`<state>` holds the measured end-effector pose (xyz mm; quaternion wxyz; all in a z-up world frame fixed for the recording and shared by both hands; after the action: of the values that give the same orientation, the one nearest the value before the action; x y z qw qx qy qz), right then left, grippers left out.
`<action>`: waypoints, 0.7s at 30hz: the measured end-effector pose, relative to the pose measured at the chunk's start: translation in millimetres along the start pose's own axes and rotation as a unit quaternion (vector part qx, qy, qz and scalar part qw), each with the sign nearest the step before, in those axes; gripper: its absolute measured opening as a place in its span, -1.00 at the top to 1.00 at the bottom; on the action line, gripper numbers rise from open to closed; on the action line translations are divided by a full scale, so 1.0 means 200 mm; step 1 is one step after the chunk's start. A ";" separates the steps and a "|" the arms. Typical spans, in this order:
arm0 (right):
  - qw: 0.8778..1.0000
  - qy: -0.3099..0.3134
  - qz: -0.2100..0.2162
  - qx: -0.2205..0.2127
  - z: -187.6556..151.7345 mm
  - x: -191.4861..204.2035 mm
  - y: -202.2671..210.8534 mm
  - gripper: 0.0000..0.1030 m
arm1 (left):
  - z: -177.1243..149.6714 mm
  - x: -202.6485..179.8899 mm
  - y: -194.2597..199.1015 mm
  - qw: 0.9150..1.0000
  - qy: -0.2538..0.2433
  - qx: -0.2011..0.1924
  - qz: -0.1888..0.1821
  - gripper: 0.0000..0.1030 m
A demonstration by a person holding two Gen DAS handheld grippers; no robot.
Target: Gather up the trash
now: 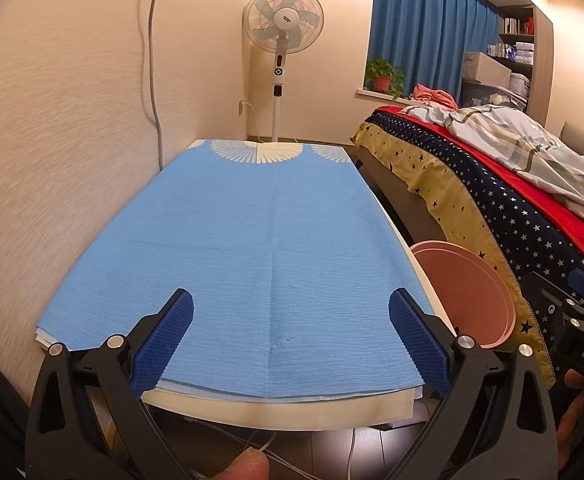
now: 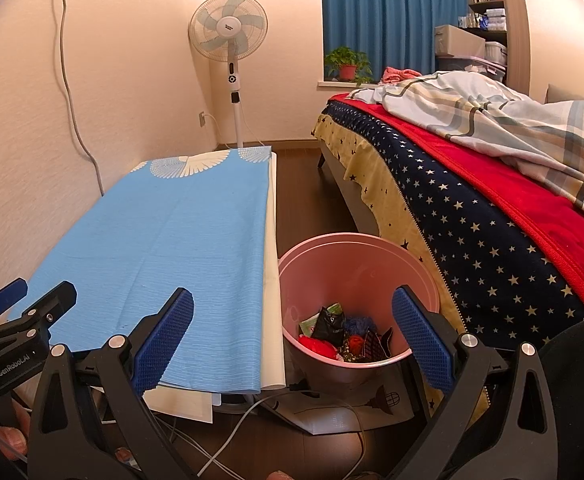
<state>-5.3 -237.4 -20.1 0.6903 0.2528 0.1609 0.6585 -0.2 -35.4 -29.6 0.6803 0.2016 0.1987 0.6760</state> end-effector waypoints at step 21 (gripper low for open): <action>1.000 0.000 0.000 -0.001 0.00 0.00 0.00 -0.90 | -0.01 0.02 0.00 1.000 -0.001 -0.010 0.011 -0.85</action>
<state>-5.6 -237.9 -20.0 0.6902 0.2522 0.1606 0.6590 -1.1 -30.7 -31.3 0.6753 0.1974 0.1889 0.6851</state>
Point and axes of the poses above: each gripper's, at about its wrist camera, not at the fingertips, and y roughly against the way its jaws point, x to its left, z to its top, the point moved 6 cm from there along -y, roughly the way its jaws point, and after that the axes turned 6 degrees about -y, right-handed, at the moved point
